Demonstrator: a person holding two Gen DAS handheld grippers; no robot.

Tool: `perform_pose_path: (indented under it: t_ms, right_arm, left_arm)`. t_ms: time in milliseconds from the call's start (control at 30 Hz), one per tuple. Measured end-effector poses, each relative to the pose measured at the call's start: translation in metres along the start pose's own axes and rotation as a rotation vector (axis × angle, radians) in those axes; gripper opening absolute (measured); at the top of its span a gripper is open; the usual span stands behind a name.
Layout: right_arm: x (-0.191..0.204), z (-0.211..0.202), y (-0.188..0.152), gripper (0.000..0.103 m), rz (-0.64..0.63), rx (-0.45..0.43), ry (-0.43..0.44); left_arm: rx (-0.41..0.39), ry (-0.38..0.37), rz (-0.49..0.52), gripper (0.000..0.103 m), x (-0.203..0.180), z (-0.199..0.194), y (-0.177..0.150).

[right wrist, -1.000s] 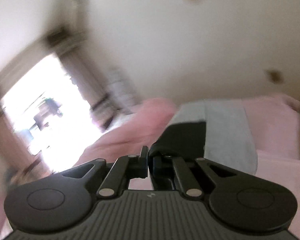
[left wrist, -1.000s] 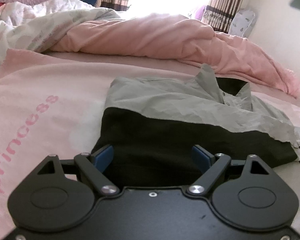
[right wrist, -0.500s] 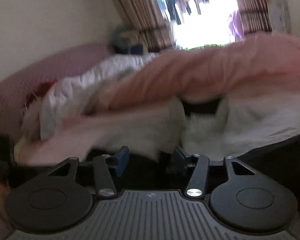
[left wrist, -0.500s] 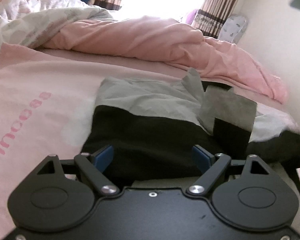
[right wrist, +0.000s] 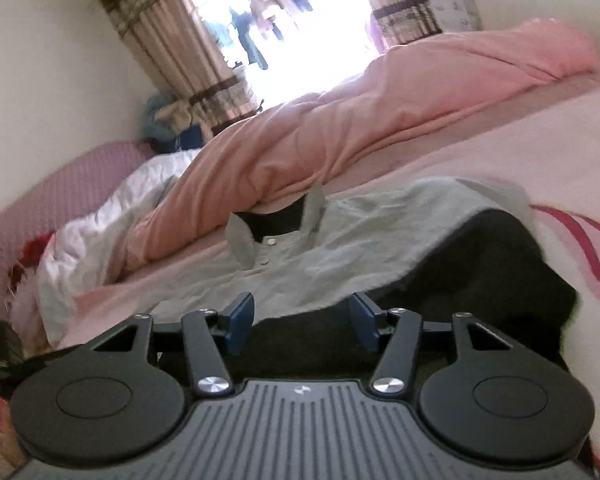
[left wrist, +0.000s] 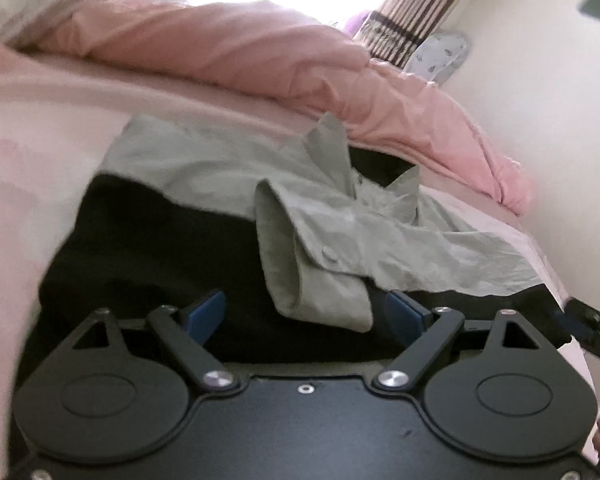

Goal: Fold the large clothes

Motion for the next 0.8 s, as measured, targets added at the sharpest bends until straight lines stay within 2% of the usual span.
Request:
perform_pose_path:
  t_ms: [100, 167, 233, 267, 333, 433, 467, 567, 633, 700, 767, 800]
  right_arm:
    - [-0.02, 0.001, -0.006, 0.067, 0.048, 0.016, -0.017]
    - [-0.034, 0.003, -0.012, 0.067, 0.068, 0.031, -0.058]
    - [-0.045, 0.006, -0.015, 0.067, 0.097, 0.052, -0.082]
    - [-0.051, 0.007, -0.016, 0.067, 0.118, 0.06, -0.084]
    - [-0.06, 0.008, -0.016, 0.067, 0.152, 0.068, -0.086]
    - [-0.069, 0.006, -0.016, 0.067, 0.199, 0.067, -0.073]
    - [-0.073, 0.006, -0.016, 0.067, 0.214, 0.067, -0.067]
    - [-0.083, 0.014, -0.018, 0.068, 0.272, 0.088, -0.054]
    - [-0.091, 0.024, -0.023, 0.068, 0.315, 0.101, -0.072]
    - [-0.102, 0.033, -0.028, 0.066, 0.364, 0.127, -0.108]
    - [-0.113, 0.042, -0.034, 0.054, 0.419, 0.138, -0.109]
    - [-0.118, 0.044, -0.036, 0.044, 0.445, 0.136, -0.103]
  left_arm:
    - [0.009, -0.014, -0.036, 0.085, 0.005, 0.009, -0.002]
    - [0.01, -0.058, -0.061, 0.059, 0.004, 0.017, 0.0]
    - [0.02, -0.081, -0.09, 0.017, 0.003, 0.026, 0.002]
    - [0.02, -0.096, -0.103, 0.007, 0.002, 0.03, 0.004]
    - [-0.026, -0.092, -0.091, 0.004, -0.005, 0.026, 0.01]
    - [-0.154, -0.107, 0.023, 0.003, -0.022, -0.008, 0.021]
    - [-0.171, -0.091, 0.042, 0.003, -0.022, -0.018, 0.023]
    - [-0.144, -0.028, 0.037, 0.003, -0.006, -0.024, 0.021]
    - [-0.094, 0.038, 0.002, 0.004, 0.015, -0.013, 0.013]
    - [-0.063, 0.056, -0.025, 0.005, 0.031, -0.003, 0.005]
    - [-0.056, 0.059, -0.017, 0.008, 0.038, 0.005, -0.001]
    - [-0.062, 0.056, -0.006, 0.008, 0.038, 0.004, -0.002]
Point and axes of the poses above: each gripper's, at about its wrist camera, not at the fingertips, and z roughly the way its jaws point, x to its left, y to its top, the point moved 3 cm from there along z, roughly the way its jaws point, and after that the axes turned 15 degrees about -y, right-handed, at the moved point
